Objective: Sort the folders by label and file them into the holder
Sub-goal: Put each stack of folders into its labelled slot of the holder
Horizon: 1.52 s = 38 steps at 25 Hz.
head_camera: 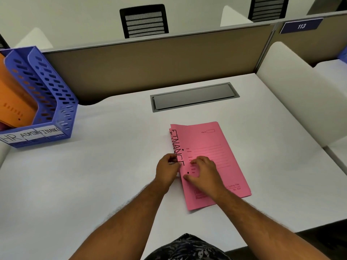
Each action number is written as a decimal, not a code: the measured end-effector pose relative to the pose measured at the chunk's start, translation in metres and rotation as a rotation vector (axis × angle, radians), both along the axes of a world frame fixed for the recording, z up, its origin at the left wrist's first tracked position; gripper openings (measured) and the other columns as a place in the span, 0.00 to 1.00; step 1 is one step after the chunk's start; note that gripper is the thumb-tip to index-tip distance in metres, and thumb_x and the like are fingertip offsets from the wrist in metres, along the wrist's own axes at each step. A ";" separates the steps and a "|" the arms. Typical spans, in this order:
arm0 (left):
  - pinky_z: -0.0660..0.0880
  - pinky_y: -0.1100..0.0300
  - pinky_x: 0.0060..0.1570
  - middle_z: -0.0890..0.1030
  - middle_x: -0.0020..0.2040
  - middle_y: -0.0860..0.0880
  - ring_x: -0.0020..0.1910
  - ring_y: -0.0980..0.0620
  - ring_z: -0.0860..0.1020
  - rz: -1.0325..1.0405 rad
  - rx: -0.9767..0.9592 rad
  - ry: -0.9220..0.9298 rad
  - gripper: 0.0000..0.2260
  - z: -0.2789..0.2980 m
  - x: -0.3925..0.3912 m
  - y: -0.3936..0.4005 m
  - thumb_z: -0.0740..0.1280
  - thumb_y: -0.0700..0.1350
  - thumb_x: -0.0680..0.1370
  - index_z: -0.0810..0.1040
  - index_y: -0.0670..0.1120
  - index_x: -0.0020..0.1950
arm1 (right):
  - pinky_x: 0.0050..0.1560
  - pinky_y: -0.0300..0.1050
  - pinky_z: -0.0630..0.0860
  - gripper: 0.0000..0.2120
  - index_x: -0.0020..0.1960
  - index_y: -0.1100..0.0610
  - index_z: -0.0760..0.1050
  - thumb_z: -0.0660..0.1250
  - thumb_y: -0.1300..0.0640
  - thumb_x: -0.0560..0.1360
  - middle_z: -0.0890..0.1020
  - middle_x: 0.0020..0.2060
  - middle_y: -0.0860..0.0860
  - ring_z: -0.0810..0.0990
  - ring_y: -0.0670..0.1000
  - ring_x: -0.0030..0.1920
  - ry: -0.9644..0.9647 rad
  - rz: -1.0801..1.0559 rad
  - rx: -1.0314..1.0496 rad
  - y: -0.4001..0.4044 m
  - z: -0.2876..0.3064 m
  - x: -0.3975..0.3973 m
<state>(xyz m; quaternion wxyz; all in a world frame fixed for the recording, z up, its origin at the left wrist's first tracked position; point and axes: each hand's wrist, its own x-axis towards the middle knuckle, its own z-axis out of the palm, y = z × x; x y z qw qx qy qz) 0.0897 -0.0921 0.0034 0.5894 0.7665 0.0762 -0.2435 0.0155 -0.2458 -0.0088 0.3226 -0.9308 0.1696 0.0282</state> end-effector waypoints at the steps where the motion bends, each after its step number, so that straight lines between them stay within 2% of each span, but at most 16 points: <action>1: 0.86 0.43 0.52 0.86 0.54 0.43 0.51 0.41 0.87 -0.004 -0.049 0.032 0.13 0.001 -0.001 0.001 0.68 0.34 0.81 0.80 0.48 0.62 | 0.65 0.45 0.71 0.32 0.71 0.47 0.75 0.77 0.37 0.71 0.73 0.70 0.46 0.69 0.49 0.67 -0.010 0.001 -0.002 -0.001 0.000 0.000; 5: 0.87 0.44 0.42 0.87 0.55 0.39 0.50 0.37 0.89 -0.059 -0.136 0.145 0.16 0.008 0.000 0.003 0.68 0.33 0.82 0.75 0.48 0.67 | 0.71 0.49 0.70 0.33 0.74 0.45 0.75 0.77 0.37 0.72 0.71 0.74 0.46 0.68 0.50 0.71 -0.009 -0.018 0.000 0.000 0.000 -0.003; 10: 0.87 0.46 0.45 0.88 0.54 0.39 0.47 0.42 0.88 -0.007 -0.262 0.120 0.21 0.016 0.000 0.004 0.68 0.29 0.80 0.78 0.44 0.71 | 0.74 0.50 0.68 0.37 0.76 0.45 0.73 0.78 0.36 0.70 0.69 0.76 0.47 0.66 0.51 0.74 -0.074 -0.048 0.000 0.007 0.010 -0.005; 14: 0.86 0.51 0.43 0.90 0.53 0.46 0.51 0.44 0.89 0.082 -0.349 -0.028 0.18 0.036 0.010 0.022 0.68 0.30 0.80 0.85 0.49 0.63 | 0.71 0.51 0.71 0.42 0.77 0.45 0.70 0.79 0.35 0.67 0.67 0.76 0.45 0.66 0.50 0.73 -0.196 -0.051 -0.052 0.033 0.026 -0.001; 18: 0.86 0.55 0.43 0.90 0.52 0.50 0.50 0.49 0.89 0.182 -0.367 -0.184 0.15 0.064 0.028 0.068 0.70 0.33 0.80 0.87 0.51 0.59 | 0.69 0.49 0.73 0.46 0.80 0.47 0.67 0.81 0.37 0.68 0.67 0.76 0.45 0.66 0.50 0.74 -0.281 -0.049 -0.029 0.089 0.038 0.018; 21: 0.87 0.52 0.44 0.90 0.53 0.54 0.49 0.50 0.89 0.218 -0.324 -0.313 0.12 0.081 0.040 0.115 0.75 0.40 0.80 0.87 0.53 0.61 | 0.65 0.45 0.75 0.45 0.80 0.46 0.66 0.81 0.39 0.68 0.68 0.75 0.42 0.67 0.46 0.72 -0.330 -0.024 0.023 0.139 0.049 0.043; 25: 0.88 0.46 0.50 0.89 0.54 0.55 0.51 0.49 0.89 0.289 -0.229 -0.419 0.14 0.100 0.058 0.181 0.76 0.45 0.80 0.85 0.50 0.66 | 0.61 0.40 0.75 0.43 0.79 0.44 0.66 0.81 0.40 0.69 0.70 0.73 0.40 0.67 0.41 0.68 -0.372 0.040 0.105 0.206 0.063 0.080; 30: 0.87 0.46 0.52 0.88 0.56 0.54 0.51 0.52 0.88 0.387 -0.143 -0.560 0.16 0.120 0.080 0.273 0.77 0.45 0.79 0.84 0.49 0.66 | 0.52 0.31 0.76 0.38 0.76 0.37 0.65 0.79 0.42 0.71 0.76 0.69 0.39 0.78 0.44 0.61 -0.391 0.156 0.221 0.303 0.081 0.120; 32: 0.88 0.49 0.51 0.88 0.55 0.54 0.50 0.53 0.88 0.437 -0.144 -0.623 0.16 0.126 0.086 0.304 0.78 0.44 0.78 0.85 0.48 0.65 | 0.50 0.37 0.83 0.37 0.76 0.35 0.65 0.78 0.45 0.72 0.77 0.69 0.39 0.80 0.46 0.60 -0.402 0.192 0.265 0.335 0.088 0.134; 34: 0.87 0.53 0.51 0.88 0.55 0.54 0.51 0.55 0.87 0.487 -0.134 -0.683 0.16 0.133 0.093 0.339 0.78 0.43 0.78 0.85 0.48 0.65 | 0.53 0.44 0.85 0.37 0.76 0.36 0.65 0.78 0.47 0.72 0.77 0.69 0.40 0.81 0.47 0.60 -0.420 0.237 0.264 0.369 0.097 0.150; 38: 0.86 0.52 0.56 0.87 0.59 0.50 0.56 0.50 0.87 0.596 -0.119 -0.781 0.17 0.144 0.113 0.397 0.77 0.43 0.79 0.83 0.47 0.67 | 0.56 0.44 0.84 0.35 0.77 0.38 0.66 0.77 0.48 0.74 0.77 0.71 0.41 0.81 0.48 0.61 -0.457 0.353 0.284 0.427 0.116 0.183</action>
